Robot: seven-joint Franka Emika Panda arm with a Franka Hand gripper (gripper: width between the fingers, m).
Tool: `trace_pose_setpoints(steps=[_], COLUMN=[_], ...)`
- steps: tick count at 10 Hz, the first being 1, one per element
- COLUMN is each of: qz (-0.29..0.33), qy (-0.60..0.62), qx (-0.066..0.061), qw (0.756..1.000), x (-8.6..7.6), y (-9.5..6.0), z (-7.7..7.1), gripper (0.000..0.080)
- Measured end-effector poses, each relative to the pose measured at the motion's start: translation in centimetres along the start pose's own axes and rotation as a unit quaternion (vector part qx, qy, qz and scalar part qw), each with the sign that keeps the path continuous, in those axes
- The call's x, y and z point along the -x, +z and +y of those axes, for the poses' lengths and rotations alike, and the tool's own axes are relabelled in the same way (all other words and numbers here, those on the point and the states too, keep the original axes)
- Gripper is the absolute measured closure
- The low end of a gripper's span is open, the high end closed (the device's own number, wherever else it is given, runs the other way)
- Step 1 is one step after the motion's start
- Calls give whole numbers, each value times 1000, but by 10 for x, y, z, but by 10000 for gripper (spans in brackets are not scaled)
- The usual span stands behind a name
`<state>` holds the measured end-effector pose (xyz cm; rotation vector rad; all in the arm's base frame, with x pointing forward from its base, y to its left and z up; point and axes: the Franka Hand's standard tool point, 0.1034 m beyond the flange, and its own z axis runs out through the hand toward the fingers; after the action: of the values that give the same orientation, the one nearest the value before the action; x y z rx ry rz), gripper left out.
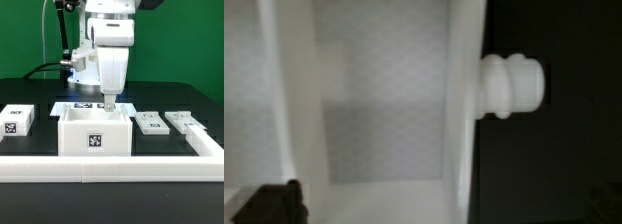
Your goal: Assemble cabinet
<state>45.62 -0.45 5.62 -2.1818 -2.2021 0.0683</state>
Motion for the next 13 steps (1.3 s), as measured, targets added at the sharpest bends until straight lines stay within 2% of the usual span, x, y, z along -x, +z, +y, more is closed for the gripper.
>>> trace_pose_setpoints(steps=[1,3,5,8,11,12,13], qz=[2,5,7,8,8,8,8], qy=[-1,1,4,6,6,6,6], qx=[4,3,-4,-8,-7,-8,-7], qw=[1000,1000,1000,1000,1000,1000,1000], x=[-2,-1,-2,-1,-1,-1,-1], y=[5,20,30,34,34,34,34], z=[-3,-9,-13,-14,-14,-14,-14], gripper=[2,2,2,2,397,397,581])
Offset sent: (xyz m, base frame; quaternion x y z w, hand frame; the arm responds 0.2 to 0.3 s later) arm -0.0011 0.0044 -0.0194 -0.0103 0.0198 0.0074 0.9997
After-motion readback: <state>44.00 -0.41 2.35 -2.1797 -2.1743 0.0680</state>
